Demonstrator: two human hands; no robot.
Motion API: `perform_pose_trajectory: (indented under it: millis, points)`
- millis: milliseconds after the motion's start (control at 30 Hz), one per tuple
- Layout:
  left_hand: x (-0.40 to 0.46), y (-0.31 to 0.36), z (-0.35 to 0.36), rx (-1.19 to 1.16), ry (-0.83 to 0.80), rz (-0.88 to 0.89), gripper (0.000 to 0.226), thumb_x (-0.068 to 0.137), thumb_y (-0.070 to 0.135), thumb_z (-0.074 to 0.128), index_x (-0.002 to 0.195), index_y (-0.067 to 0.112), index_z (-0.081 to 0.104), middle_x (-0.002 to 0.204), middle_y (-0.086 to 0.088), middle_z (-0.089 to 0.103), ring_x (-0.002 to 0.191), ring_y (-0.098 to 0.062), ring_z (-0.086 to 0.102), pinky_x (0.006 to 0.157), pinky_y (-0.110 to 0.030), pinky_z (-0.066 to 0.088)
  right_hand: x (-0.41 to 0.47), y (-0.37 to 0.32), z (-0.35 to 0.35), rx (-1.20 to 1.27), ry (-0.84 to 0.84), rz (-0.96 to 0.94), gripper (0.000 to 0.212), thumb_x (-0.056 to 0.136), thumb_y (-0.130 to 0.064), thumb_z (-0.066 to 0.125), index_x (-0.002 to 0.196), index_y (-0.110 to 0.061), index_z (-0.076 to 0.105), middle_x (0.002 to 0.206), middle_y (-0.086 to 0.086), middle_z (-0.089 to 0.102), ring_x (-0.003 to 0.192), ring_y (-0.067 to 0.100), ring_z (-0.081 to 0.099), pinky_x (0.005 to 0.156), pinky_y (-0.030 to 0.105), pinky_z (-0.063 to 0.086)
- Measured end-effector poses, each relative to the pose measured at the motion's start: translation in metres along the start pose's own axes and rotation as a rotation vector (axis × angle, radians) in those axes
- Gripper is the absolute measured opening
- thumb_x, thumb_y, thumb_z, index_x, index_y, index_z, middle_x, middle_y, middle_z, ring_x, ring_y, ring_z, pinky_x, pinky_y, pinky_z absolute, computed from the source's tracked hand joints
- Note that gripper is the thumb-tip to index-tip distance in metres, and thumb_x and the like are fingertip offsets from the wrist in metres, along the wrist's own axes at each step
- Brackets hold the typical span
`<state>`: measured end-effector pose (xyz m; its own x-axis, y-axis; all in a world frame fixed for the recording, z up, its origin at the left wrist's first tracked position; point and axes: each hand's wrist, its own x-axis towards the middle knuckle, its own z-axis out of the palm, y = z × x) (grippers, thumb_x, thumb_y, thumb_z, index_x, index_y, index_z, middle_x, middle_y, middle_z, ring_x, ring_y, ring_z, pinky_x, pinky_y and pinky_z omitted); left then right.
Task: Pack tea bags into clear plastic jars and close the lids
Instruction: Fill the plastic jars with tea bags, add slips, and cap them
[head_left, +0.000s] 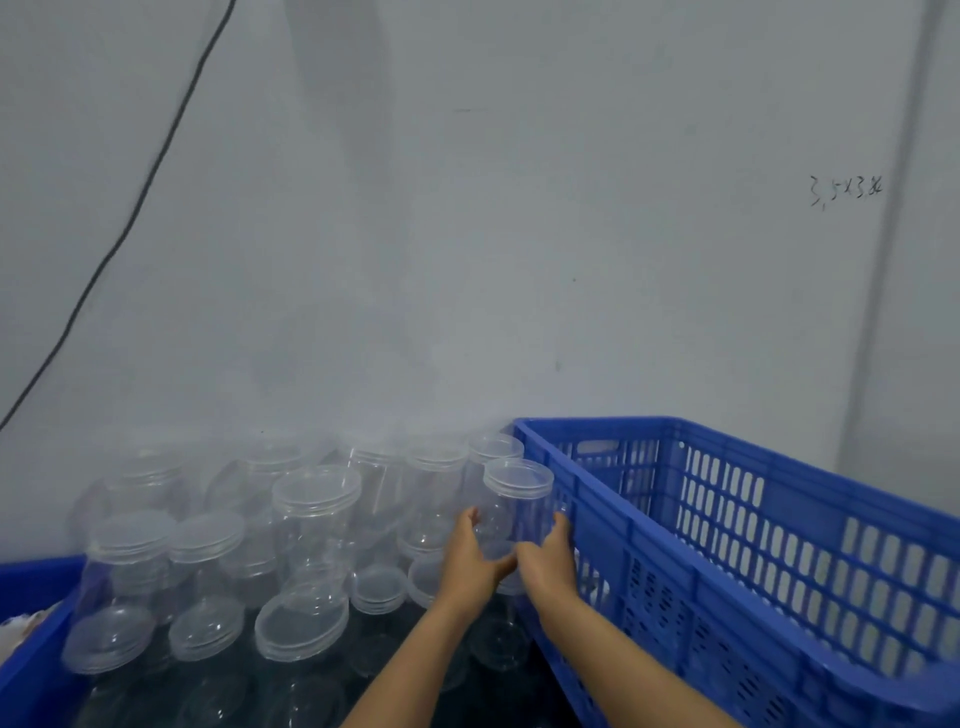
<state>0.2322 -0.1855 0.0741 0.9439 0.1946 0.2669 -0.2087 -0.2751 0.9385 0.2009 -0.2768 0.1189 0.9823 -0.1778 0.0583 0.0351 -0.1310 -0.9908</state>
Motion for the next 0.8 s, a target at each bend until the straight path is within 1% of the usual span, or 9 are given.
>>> perform_pose_trajectory:
  millis: [133,233,333,400,433,500,533,633,800]
  points:
    - [0.001,0.0,0.006,-0.022,0.023,-0.04,0.078,0.078,0.008,0.076,0.141,0.015,0.031,0.142,-0.008,0.042,0.122,-0.021,0.05,0.103,-0.038,0.046,-0.005,0.002,0.0,0.068,-0.034,0.011,0.072,0.087,0.005,0.049,0.148,-0.022,0.022,0.142,0.015,0.043,0.122,0.032,0.049,0.1,0.044,0.046]
    - [-0.008,0.012,0.002,0.147,0.124,0.007,0.08,0.078,0.013,0.076,0.144,0.012,0.03,0.141,-0.007,0.025,0.124,-0.024,0.044,0.101,-0.037,0.047,-0.019,-0.003,-0.003,0.087,-0.088,-0.017,0.073,0.086,0.004,0.052,0.147,-0.021,0.023,0.136,0.01,0.046,0.107,0.023,0.054,0.073,0.027,0.049]
    - [-0.032,0.031,-0.016,0.127,0.201,0.123,0.08,0.07,0.021,0.081,0.135,0.023,0.035,0.128,0.001,0.026,0.116,-0.016,0.045,0.094,-0.033,0.05,-0.041,-0.012,-0.015,0.093,-0.154,-0.143,0.067,0.087,0.003,0.054,0.143,-0.023,0.027,0.119,-0.002,0.051,0.089,0.006,0.054,0.056,0.012,0.043]
    - [-0.058,0.042,-0.032,0.087,0.204,0.194,0.083,0.062,0.027,0.086,0.125,0.033,0.032,0.127,0.007,0.034,0.112,-0.008,0.045,0.088,-0.025,0.048,-0.063,-0.017,-0.023,0.136,-0.226,-0.213,0.068,0.088,0.001,0.056,0.143,-0.026,0.025,0.122,0.002,0.05,0.098,0.008,0.056,0.069,0.016,0.052]
    - [-0.072,0.045,-0.04,0.09,0.197,0.22,0.084,0.06,0.03,0.087,0.122,0.035,0.03,0.128,0.01,0.039,0.111,-0.004,0.046,0.086,-0.018,0.045,-0.074,-0.02,-0.026,0.163,-0.258,-0.253,0.072,0.088,-0.002,0.059,0.145,-0.027,0.021,0.129,0.005,0.047,0.109,0.014,0.055,0.084,0.026,0.054]
    - [-0.102,0.048,-0.054,0.152,0.211,0.257,0.087,0.057,0.036,0.088,0.12,0.034,0.028,0.127,0.013,0.044,0.107,0.002,0.047,0.083,-0.01,0.041,-0.097,-0.022,-0.029,0.186,-0.287,-0.344,0.087,0.085,-0.016,0.071,0.149,-0.03,0.013,0.142,0.003,0.038,0.128,0.019,0.044,0.106,0.043,0.042]
    - [-0.117,0.047,-0.06,0.218,0.235,0.272,0.088,0.056,0.039,0.089,0.12,0.033,0.028,0.126,0.013,0.045,0.108,0.0,0.047,0.086,-0.013,0.042,-0.108,-0.024,-0.029,0.193,-0.29,-0.382,0.096,0.078,-0.029,0.076,0.149,-0.03,0.012,0.144,0.001,0.036,0.131,0.02,0.041,0.109,0.044,0.039]
    - [-0.162,0.04,-0.081,0.408,0.326,0.282,0.089,0.057,0.047,0.087,0.125,0.03,0.033,0.124,0.015,0.046,0.114,-0.007,0.048,0.095,-0.03,0.046,-0.131,-0.027,-0.021,0.168,-0.281,-0.394,0.101,0.057,-0.051,0.076,0.14,-0.035,0.021,0.129,-0.002,0.042,0.12,0.017,0.048,0.088,0.025,0.047]
    - [-0.223,0.022,-0.119,0.635,0.383,0.32,0.09,0.061,0.055,0.079,0.134,0.024,0.04,0.124,0.015,0.049,0.112,-0.01,0.049,0.095,-0.029,0.043,-0.163,-0.01,0.009,0.069,-0.334,-0.335,0.069,0.068,-0.048,0.078,0.122,-0.031,0.039,0.112,-0.01,0.049,0.107,0.013,0.052,0.071,0.01,0.042]
